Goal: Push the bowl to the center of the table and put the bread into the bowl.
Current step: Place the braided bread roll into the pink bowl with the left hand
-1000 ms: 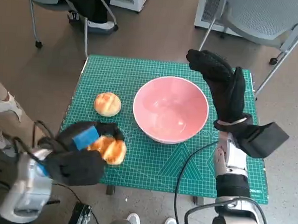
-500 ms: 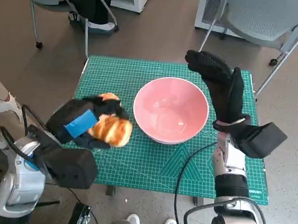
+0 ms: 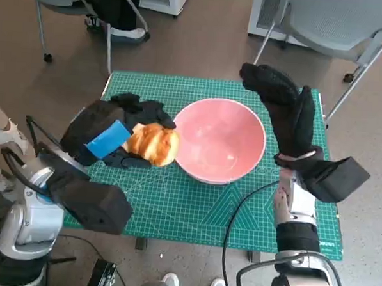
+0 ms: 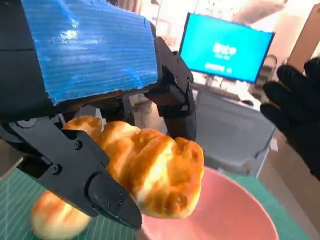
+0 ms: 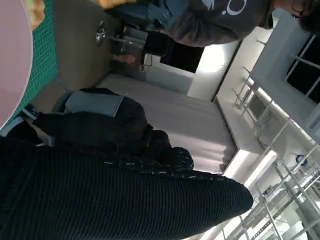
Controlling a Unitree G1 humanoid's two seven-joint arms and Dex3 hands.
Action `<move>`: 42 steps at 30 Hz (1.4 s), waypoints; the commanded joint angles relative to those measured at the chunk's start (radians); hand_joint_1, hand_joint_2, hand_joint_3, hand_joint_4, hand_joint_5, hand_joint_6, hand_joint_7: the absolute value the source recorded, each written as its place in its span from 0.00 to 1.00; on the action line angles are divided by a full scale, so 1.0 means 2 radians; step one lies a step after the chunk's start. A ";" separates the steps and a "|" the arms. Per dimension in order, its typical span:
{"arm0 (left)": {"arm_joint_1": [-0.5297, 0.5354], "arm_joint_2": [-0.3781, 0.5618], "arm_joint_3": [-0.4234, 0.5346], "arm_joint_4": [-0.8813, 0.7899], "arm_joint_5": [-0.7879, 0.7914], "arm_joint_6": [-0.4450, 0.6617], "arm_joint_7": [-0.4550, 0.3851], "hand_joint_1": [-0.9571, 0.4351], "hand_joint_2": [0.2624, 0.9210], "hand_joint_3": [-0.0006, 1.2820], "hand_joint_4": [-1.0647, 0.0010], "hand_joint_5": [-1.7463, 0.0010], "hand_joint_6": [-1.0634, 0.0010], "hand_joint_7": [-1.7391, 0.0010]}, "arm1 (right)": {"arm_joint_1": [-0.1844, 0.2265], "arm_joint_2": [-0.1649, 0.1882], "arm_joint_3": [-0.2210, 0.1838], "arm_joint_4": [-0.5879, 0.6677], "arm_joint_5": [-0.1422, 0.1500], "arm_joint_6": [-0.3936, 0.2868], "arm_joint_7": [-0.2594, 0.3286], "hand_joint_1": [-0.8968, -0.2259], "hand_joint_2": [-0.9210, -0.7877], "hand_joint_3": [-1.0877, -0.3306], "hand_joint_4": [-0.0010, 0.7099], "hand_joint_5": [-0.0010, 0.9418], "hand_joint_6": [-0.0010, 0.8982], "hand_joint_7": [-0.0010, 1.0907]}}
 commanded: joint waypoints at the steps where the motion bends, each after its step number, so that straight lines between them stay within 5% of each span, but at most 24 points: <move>1: -0.031 -0.019 -0.015 0.029 0.012 -0.019 0.027 0.69 0.93 0.03 0.24 0.39 0.29 0.42 | 0.013 0.000 -0.003 0.001 0.002 -0.001 0.000 0.36 0.00 0.32 0.29 0.00 0.14 0.30; 17: -0.171 -0.108 -0.084 0.304 0.045 -0.118 0.140 0.69 1.00 0.02 0.31 0.36 0.37 0.35 | 0.019 0.002 -0.010 0.003 0.003 -0.004 -0.001 0.34 0.00 0.32 0.29 0.00 0.13 0.31; 42: -0.212 -0.148 -0.118 0.412 0.048 -0.142 0.141 0.69 1.00 0.04 0.30 0.36 0.42 0.32 | 0.039 0.005 -0.011 -0.034 0.003 0.016 -0.017 0.33 0.00 0.36 0.29 0.00 0.13 0.35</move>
